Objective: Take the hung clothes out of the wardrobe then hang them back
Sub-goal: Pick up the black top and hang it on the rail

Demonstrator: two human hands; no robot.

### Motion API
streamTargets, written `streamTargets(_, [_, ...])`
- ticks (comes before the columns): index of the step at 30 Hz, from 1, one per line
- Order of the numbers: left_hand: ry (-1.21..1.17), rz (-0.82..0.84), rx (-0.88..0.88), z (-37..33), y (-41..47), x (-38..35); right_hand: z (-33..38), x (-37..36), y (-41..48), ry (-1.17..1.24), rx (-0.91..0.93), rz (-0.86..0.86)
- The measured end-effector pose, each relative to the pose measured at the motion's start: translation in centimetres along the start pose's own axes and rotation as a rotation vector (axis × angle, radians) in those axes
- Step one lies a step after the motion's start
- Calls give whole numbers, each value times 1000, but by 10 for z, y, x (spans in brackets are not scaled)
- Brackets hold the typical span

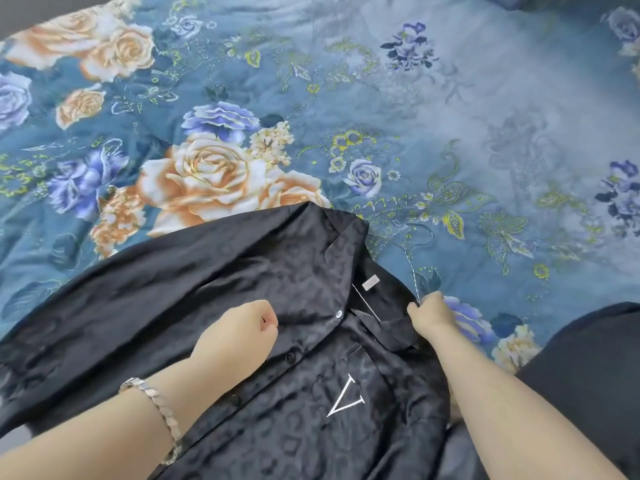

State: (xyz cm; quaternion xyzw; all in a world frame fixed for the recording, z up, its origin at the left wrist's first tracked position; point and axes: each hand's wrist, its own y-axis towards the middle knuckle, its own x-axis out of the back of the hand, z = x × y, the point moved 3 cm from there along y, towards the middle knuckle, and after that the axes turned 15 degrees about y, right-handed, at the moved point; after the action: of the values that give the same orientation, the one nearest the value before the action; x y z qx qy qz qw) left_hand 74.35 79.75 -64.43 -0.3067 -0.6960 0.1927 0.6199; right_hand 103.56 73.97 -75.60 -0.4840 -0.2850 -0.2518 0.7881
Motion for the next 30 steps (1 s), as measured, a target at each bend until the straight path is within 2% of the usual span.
streamTargets(2, [-24, 15, 23, 7, -3, 2, 6, 6, -5, 145, 104, 34])
streamTargets(5, [-58, 16, 40, 18, -17, 10, 29, 33, -36, 343, 369, -36])
streamTargets(8, [-114, -1, 78, 30, -42, 26, 59, 54, -86, 320, 652, -34])
streamTargets(16, [-273, -153, 158, 92, -146, 97, 156, 69, -280, 288, 1076, 344])
streamTargets(21, [-397, -326, 277, 164, -241, 133, 200, 53, -417, 169, 1260, 554])
streamTargets(25, [-466, -462, 361, 240, -342, 142, 209, 34, -544, 88, 1472, 557])
streamTargets(30, [-522, -621, 449, 321, -497, 133, 198, 18, -710, 97, 1683, 557])
